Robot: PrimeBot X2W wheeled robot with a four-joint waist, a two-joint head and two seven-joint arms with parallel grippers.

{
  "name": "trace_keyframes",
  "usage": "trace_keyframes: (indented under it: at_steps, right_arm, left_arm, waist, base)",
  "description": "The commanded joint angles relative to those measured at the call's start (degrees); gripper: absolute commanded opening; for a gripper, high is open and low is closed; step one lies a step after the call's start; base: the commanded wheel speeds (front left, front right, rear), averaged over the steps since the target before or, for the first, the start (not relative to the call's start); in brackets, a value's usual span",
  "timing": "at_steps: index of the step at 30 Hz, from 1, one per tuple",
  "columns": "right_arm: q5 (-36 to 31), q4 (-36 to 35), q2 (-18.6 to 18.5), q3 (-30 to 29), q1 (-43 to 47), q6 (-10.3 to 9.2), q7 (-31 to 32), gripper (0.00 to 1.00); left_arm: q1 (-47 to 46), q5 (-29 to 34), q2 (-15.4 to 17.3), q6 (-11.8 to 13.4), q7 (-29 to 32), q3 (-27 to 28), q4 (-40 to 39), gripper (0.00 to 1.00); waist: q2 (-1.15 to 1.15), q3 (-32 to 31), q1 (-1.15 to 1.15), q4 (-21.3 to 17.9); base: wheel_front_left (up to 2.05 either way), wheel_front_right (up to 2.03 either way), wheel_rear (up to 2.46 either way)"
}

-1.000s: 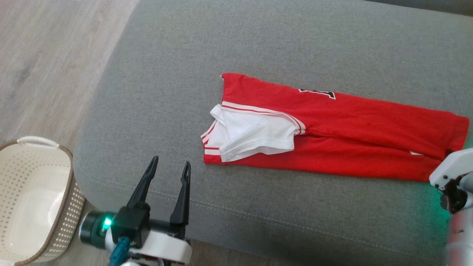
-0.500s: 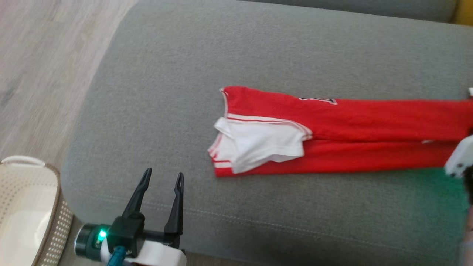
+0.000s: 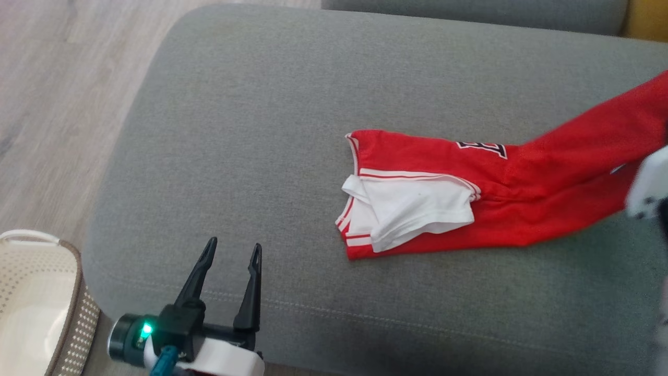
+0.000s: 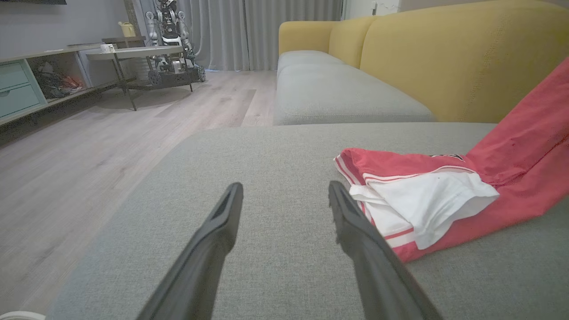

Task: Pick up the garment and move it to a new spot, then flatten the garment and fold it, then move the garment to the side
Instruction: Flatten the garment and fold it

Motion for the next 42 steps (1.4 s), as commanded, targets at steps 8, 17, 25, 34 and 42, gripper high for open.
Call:
trace_keyframes:
  at_steps: [8, 17, 25, 34, 42]
  right_arm:
    - [4.23, -6.66, 3.24, 10.27, 1.89, -0.02, 2.41, 0.0]
    - [14.21, 2.53, 4.27, 15.95, 0.89, -0.02, -2.34, 0.0]
    - [21.29, 11.87, 4.29, 24.04, -1.35, -0.02, -8.2, 0.0]
    - [25.74, 19.08, 4.3, 29.74, -4.65, -0.02, -12.62, 0.0]
    - [29.66, 25.07, 4.3, 34.3, -6.73, -0.02, -15.53, 0.0]
  left_arm:
    - [-0.68, 1.14, 0.22, -0.91, -0.7, 3.9, -0.59, 1.0]
    - [-0.82, 1.83, 0.04, -2.61, -0.7, 3.53, 0.44, 1.0]
    - [-1.15, 2.34, -0.11, -3.55, -0.7, 3.52, 1.36, 1.0]
    - [-0.95, 2.67, -0.98, -3.96, -0.7, 3.4, 2.04, 1.0]
    - [-0.82, 2.99, -1.55, -4.25, -0.7, 3.25, 2.39, 1.0]
  waist:
    - [0.0, -1.15, 0.0, 2.1]
    - [0.0, -1.8, 0.0, 4.92]
    - [0.0, -1.8, 0.0, 8.01]
    - [0.0, -1.83, 0.0, 9.88]
    - [0.0, -2.24, 0.0, 10.59]
  base:
    - [0.0, 0.0, 0.0]
    - [0.0, 0.0, 0.0]
    - [0.0, 0.0, 0.0]
    - [0.0, 0.0, 0.0]
    - [0.0, 0.0, 0.0]
